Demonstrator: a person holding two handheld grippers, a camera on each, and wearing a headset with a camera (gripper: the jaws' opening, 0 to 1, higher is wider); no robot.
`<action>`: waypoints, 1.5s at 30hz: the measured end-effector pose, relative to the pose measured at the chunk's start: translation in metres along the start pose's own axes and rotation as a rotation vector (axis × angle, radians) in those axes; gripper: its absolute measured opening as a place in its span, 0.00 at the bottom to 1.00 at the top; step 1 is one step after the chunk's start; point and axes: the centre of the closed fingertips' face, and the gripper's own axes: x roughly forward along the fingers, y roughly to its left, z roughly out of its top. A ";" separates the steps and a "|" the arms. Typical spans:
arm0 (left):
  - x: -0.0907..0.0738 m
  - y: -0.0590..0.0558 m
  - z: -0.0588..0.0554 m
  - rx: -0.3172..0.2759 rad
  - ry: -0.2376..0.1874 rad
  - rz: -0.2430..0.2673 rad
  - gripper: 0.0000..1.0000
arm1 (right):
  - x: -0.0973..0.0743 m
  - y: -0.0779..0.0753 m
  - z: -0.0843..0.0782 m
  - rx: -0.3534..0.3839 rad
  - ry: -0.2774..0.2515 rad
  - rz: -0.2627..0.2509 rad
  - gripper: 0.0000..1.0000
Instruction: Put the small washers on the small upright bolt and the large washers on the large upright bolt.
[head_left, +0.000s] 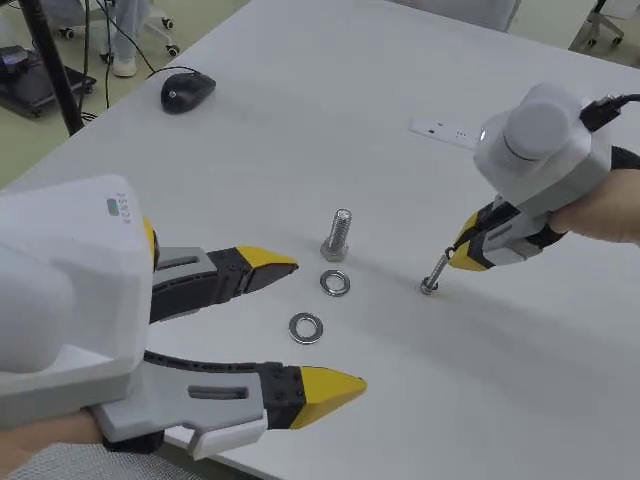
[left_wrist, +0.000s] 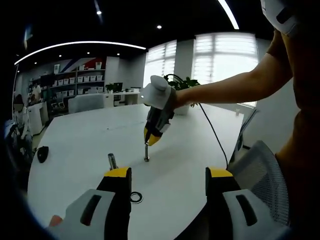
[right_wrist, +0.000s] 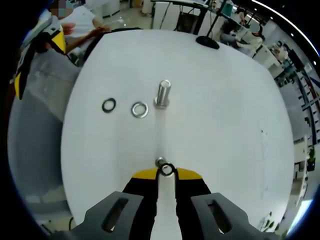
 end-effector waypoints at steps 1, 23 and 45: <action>0.000 0.001 0.000 -0.001 -0.001 0.002 0.59 | 0.000 0.000 0.001 0.004 -0.002 0.008 0.12; 0.001 0.003 -0.002 -0.015 -0.004 0.001 0.59 | 0.022 0.004 -0.005 -0.049 0.072 0.055 0.12; 0.002 0.007 -0.011 -0.043 0.007 0.006 0.59 | 0.049 0.009 -0.016 -0.029 0.068 0.097 0.13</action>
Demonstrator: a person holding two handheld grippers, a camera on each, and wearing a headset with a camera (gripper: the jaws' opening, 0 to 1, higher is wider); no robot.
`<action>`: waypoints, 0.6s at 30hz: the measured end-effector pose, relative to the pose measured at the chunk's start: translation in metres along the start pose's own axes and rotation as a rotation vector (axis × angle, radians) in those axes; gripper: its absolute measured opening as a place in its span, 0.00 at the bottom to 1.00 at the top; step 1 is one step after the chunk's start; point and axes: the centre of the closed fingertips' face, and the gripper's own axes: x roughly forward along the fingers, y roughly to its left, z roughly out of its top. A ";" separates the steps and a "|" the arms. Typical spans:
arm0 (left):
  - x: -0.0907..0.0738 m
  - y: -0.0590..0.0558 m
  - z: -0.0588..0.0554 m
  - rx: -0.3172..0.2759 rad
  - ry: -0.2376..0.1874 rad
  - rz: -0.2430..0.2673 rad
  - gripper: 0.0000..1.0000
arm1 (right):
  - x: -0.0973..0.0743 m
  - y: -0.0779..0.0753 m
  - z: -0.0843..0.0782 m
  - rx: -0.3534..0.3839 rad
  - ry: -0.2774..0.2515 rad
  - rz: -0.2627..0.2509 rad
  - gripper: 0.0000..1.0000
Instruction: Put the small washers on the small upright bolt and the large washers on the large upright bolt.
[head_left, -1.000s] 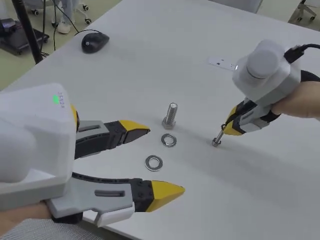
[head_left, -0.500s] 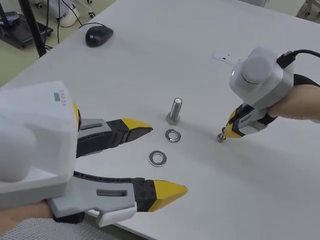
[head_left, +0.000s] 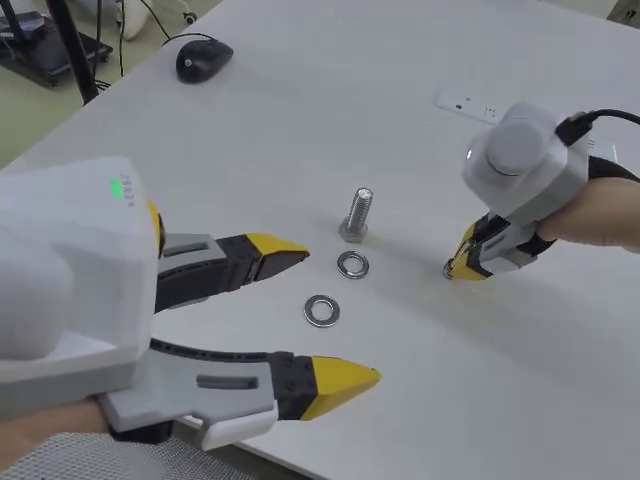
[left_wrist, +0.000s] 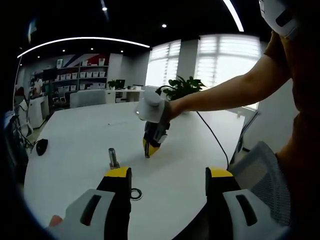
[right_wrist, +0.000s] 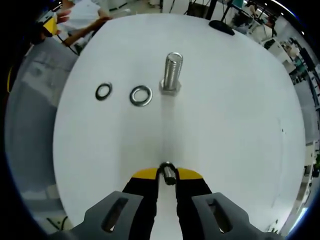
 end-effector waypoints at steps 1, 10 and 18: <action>0.000 0.000 0.000 0.000 0.001 0.000 0.59 | 0.000 0.000 0.000 0.000 -0.002 -0.001 0.14; 0.000 -0.001 0.000 0.007 0.003 -0.004 0.59 | -0.013 0.003 -0.007 0.020 -0.007 -0.013 0.17; -0.004 0.000 0.006 0.022 -0.003 0.012 0.59 | -0.024 0.016 -0.013 0.019 -0.012 -0.033 0.17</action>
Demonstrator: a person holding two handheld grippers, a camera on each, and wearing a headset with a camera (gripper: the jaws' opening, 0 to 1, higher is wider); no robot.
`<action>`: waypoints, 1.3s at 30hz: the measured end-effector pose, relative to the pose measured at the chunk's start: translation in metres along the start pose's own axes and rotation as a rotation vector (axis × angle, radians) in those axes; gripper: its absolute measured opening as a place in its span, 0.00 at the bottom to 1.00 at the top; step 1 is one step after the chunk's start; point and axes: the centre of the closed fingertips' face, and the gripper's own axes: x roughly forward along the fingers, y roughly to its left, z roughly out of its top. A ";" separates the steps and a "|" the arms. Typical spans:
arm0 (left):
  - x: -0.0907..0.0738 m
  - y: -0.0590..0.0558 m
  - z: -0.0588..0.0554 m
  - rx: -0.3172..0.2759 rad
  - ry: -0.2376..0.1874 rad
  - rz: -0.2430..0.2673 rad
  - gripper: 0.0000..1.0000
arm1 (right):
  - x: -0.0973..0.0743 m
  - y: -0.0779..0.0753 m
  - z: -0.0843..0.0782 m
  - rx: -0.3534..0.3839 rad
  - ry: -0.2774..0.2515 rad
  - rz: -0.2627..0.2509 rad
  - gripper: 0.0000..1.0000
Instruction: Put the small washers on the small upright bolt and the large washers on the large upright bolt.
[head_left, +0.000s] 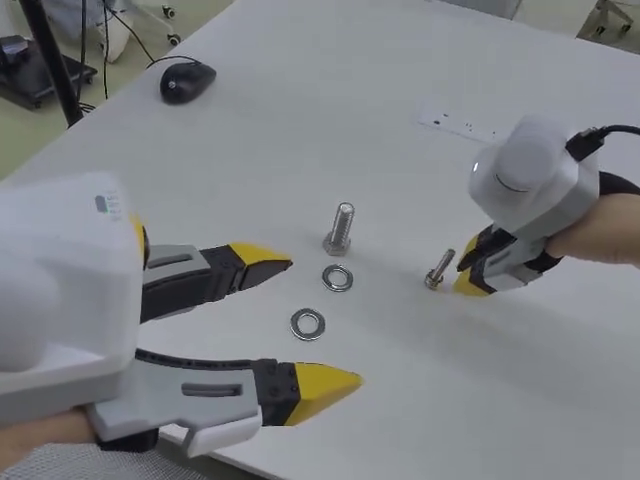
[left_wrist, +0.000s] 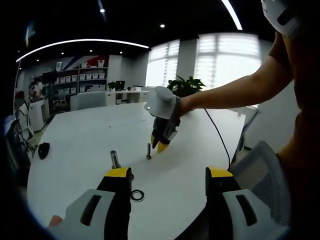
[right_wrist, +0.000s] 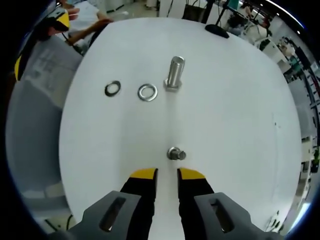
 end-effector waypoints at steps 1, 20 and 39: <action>-0.002 -0.001 0.002 0.003 -0.005 0.003 0.59 | -0.001 0.005 0.000 0.003 0.001 0.004 0.17; -0.020 -0.010 0.006 0.052 -0.005 0.033 0.59 | 0.016 0.079 0.064 -0.085 -0.117 0.100 0.16; -0.034 -0.006 0.008 0.037 -0.031 0.079 0.59 | 0.051 0.093 0.126 -0.174 -0.148 0.156 0.27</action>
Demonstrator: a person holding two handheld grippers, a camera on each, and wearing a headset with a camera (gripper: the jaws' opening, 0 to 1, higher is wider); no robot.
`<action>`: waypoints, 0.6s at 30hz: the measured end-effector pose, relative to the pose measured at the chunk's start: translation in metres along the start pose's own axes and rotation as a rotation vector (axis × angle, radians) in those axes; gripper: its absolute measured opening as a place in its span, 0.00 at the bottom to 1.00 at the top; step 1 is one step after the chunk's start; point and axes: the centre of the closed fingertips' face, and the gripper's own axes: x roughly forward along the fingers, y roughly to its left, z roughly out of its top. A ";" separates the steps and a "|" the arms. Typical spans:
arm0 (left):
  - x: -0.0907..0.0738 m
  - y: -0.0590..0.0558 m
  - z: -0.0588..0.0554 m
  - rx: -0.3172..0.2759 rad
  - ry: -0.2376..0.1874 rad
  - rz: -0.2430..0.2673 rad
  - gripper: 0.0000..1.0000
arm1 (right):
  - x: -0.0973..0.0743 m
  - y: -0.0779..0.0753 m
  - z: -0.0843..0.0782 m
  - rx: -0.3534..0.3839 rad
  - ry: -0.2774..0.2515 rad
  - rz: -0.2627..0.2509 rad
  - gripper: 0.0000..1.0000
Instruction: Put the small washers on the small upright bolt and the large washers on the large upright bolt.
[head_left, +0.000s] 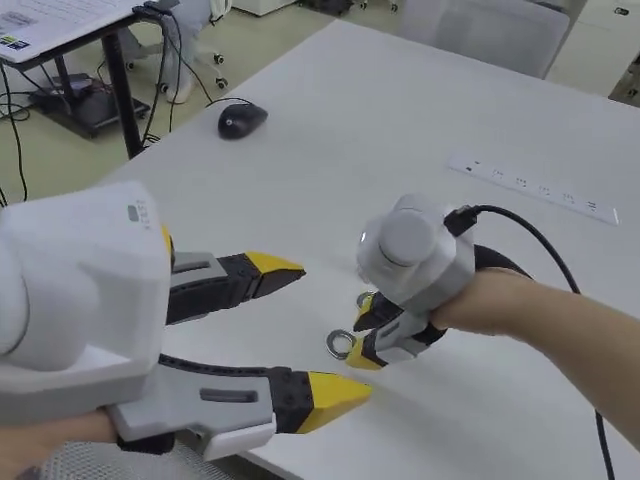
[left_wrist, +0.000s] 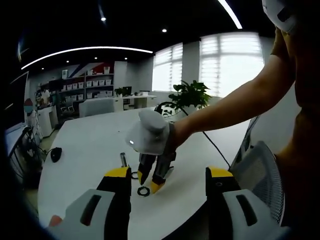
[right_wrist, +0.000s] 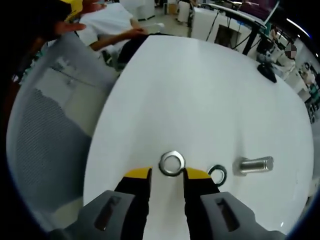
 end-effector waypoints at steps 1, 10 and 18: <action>0.000 0.000 0.000 -0.001 -0.001 0.002 0.59 | 0.002 -0.001 0.001 -0.003 0.001 -0.001 0.27; 0.001 0.003 -0.001 -0.009 -0.006 0.006 0.59 | 0.010 -0.002 -0.001 -0.001 0.023 0.016 0.34; 0.005 0.004 -0.002 -0.016 -0.005 0.004 0.59 | 0.011 -0.002 -0.001 -0.030 0.025 0.012 0.33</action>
